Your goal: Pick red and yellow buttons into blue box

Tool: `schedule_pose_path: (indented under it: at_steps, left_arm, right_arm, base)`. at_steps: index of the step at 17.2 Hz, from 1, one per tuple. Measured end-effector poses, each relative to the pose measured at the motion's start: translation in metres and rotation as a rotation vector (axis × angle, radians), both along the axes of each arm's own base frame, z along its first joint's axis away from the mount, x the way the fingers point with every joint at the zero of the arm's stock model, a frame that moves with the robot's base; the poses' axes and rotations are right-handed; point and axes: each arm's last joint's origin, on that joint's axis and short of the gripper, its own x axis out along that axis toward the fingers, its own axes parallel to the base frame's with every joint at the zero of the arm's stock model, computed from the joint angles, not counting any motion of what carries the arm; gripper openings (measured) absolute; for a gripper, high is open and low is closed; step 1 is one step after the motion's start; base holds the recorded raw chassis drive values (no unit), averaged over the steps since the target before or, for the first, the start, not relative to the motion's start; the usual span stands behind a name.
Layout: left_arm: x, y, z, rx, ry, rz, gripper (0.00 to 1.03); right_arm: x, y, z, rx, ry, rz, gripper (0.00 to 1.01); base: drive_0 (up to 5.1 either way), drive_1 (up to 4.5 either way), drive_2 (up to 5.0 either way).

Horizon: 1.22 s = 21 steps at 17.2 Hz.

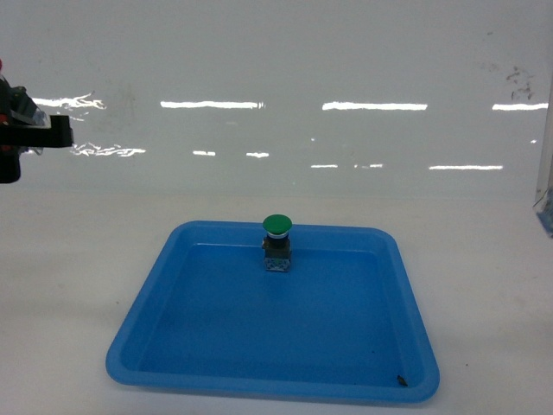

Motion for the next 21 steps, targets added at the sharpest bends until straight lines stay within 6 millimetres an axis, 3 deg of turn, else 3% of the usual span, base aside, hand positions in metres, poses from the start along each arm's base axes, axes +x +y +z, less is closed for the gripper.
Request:
schedule_pose_path:
  at_steps: [2,8,11,16,21]
  left_arm:
    - [-0.030,0.015,0.028,0.000,-0.103,0.020,0.24]
    - [-0.062,0.023,0.045,0.006,-0.176,-0.008,0.24]
    - [-0.070,0.028,0.037,0.009,-0.144,0.013,0.24]
    - [-0.072,0.028,0.038,0.003,-0.142,0.018,0.24]
    - [-0.072,0.028,0.037,0.003,-0.138,0.018,0.24]
  right_arm:
    - [-0.025,0.000,0.015,0.036,-0.018,-0.017,0.29]
    - [-0.059,0.000,0.028,0.054,-0.049,-0.046,0.29]
    - [-0.071,0.002,0.030,0.050,-0.071,-0.038,0.29]
    - [-0.072,0.006,0.025,0.044,-0.068,-0.015,0.29]
    - [-0.071,0.006,0.025,0.042,-0.066,-0.015,0.29]
  base:
    - [0.0,0.00,0.0]
    - [0.0,0.00,0.0]
    - [0.0,0.00,0.0]
    - [0.0,0.00,0.0]
    - [0.0,-4.06,4.2]
